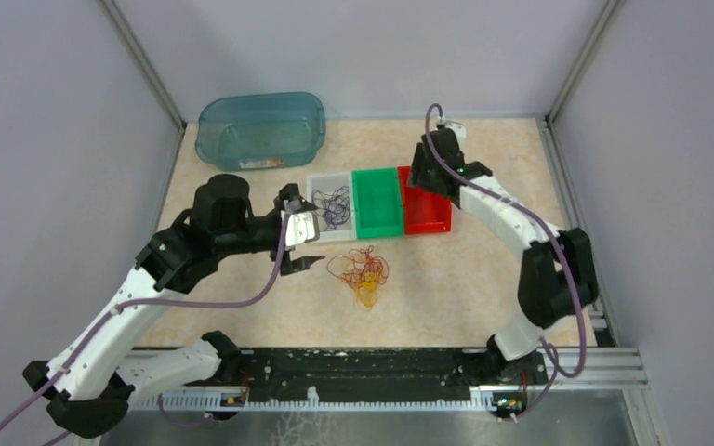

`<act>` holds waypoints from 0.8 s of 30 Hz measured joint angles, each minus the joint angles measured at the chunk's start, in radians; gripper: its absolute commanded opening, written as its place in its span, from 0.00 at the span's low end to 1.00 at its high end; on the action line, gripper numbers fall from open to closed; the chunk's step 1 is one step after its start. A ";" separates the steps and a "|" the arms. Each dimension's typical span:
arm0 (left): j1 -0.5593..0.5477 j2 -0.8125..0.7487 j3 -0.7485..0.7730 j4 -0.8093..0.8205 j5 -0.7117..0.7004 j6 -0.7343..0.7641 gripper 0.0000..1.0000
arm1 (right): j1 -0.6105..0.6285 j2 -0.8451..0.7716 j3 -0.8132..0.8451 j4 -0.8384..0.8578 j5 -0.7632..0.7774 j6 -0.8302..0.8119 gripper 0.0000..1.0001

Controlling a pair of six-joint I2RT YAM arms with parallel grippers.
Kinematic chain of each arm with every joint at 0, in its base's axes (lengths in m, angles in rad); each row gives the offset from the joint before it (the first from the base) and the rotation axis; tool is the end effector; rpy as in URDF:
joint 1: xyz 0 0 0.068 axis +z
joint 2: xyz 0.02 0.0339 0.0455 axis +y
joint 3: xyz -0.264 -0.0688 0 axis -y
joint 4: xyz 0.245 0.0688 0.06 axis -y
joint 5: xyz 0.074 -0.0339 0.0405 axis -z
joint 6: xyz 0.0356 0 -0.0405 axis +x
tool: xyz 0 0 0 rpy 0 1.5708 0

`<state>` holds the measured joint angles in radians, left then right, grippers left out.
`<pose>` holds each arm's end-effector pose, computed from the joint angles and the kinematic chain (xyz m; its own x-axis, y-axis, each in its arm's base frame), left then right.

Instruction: Untangle the cables

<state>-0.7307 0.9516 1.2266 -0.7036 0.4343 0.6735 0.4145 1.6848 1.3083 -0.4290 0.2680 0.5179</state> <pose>0.1263 -0.1333 0.4086 0.3135 0.4789 -0.8200 0.8891 0.1554 0.4306 0.3470 0.1424 0.2634 -0.6827 0.2212 -0.6964 0.1353 0.9749 0.1770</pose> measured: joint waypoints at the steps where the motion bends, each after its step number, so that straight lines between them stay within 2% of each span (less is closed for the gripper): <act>1: 0.000 0.002 -0.007 -0.006 0.000 0.000 0.99 | 0.002 -0.049 -0.020 0.004 -0.007 0.000 0.66; 6: 0.013 0.011 -0.034 -0.028 0.007 0.013 0.98 | 0.031 -0.260 -0.121 0.022 -0.029 0.001 0.69; 9: 0.020 0.019 -0.068 -0.037 0.013 0.035 0.95 | 0.090 -0.367 -0.199 0.037 -0.045 -0.001 0.69; 16: 0.060 0.125 -0.198 -0.035 0.021 0.041 0.83 | 0.224 -0.591 -0.446 0.114 -0.098 0.003 0.69; 20: 0.141 0.225 -0.254 -0.004 0.054 -0.035 0.73 | 0.261 -0.650 -0.533 0.159 -0.105 0.007 0.67; 24: 0.194 0.292 -0.321 0.072 0.070 -0.132 0.70 | 0.272 -0.657 -0.576 0.187 -0.098 0.010 0.65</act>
<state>-0.5365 1.2438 0.9054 -0.6315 0.5045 0.5415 0.6868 1.0279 0.7326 -0.2417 0.1696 0.5278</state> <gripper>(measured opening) 0.718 0.667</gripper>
